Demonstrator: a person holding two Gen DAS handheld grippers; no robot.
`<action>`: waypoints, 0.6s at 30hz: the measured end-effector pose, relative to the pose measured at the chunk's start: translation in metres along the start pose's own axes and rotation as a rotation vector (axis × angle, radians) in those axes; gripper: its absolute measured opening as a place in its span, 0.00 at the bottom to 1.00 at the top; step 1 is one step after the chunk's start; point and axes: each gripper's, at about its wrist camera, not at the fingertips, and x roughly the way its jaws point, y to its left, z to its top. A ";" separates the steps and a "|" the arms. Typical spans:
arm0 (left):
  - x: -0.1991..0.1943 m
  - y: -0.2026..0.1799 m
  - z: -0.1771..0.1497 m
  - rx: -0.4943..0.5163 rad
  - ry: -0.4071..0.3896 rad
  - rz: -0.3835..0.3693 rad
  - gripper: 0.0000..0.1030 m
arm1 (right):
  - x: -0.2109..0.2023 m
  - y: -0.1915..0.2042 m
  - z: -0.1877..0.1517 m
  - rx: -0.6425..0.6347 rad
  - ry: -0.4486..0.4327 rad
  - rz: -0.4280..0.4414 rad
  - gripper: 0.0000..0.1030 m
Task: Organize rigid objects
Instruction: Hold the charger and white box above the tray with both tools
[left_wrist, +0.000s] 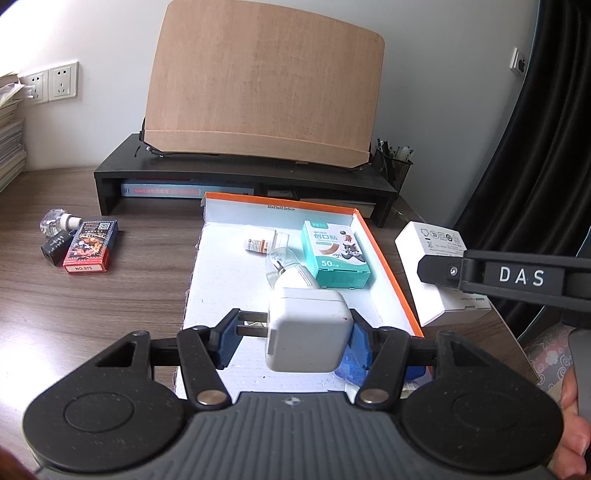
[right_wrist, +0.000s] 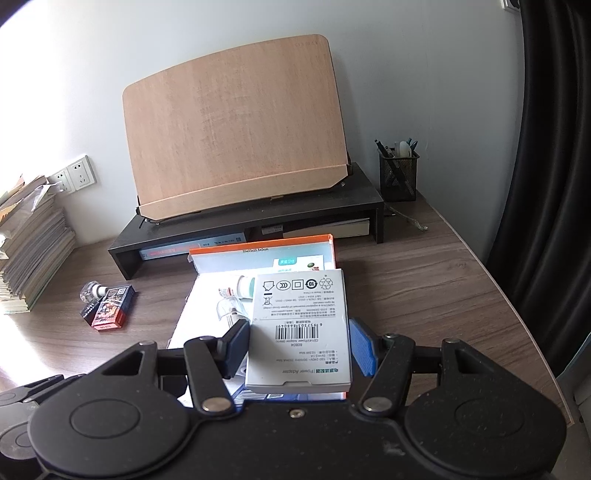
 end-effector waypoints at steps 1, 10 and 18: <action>0.001 0.000 0.000 -0.002 0.002 -0.002 0.58 | 0.001 0.001 0.000 0.000 0.001 0.002 0.69; 0.007 0.003 0.003 0.004 0.007 -0.003 0.58 | 0.013 0.005 0.003 0.000 0.016 0.003 0.69; 0.013 0.008 0.004 0.001 0.023 -0.009 0.58 | 0.023 0.009 0.003 -0.004 0.031 0.000 0.69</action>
